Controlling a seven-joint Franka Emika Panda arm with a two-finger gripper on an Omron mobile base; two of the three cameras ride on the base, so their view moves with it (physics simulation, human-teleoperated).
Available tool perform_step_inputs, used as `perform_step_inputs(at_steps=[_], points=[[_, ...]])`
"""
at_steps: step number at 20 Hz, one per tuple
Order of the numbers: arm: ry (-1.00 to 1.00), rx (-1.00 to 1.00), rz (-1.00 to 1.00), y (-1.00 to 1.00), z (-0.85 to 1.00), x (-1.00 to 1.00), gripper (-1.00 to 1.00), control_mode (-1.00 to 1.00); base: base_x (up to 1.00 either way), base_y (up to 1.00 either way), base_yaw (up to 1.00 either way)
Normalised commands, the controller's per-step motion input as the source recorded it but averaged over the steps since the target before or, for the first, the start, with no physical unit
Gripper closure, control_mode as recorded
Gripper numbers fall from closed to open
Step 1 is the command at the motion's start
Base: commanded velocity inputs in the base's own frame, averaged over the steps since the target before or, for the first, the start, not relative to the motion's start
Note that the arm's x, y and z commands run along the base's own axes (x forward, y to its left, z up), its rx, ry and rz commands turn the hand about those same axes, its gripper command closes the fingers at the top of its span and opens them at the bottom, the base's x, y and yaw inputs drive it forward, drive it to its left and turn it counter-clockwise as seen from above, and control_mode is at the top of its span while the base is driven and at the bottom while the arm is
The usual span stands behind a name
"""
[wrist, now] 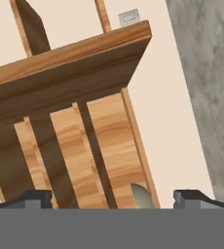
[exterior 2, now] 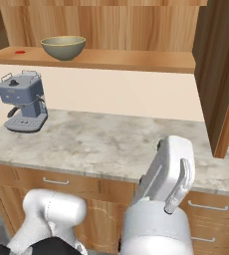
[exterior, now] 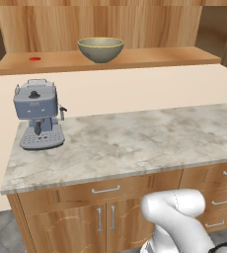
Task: Pick the mug and place it in the sink. Pick the bowl and place it in the open cabinet and then close the cabinet.
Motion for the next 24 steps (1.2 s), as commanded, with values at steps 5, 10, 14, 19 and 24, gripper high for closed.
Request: perform_step_inputs(at_steps=[5,10,14,19,24], points=[[-0.07,0.03,0.01,-0.56,-0.06,-0.01,-1.00,-1.00,0.00,0.00,0.00],[0.00,0.08,0.00,-0.63,-0.01,0.00,-1.00,-1.00,0.00,0.00,0.00],[0.00,0.07,0.01,-0.62,-0.10,0.01,-1.00,-1.00,0.00,0.00,0.00],[0.00,0.04,0.04,-0.52,-0.23,0.23,-1.00,-1.00,0.00,0.00,0.00],[0.00,0.01,0.09,-0.28,-0.39,0.43,-1.00,-1.00,0.00,0.00,0.00]])
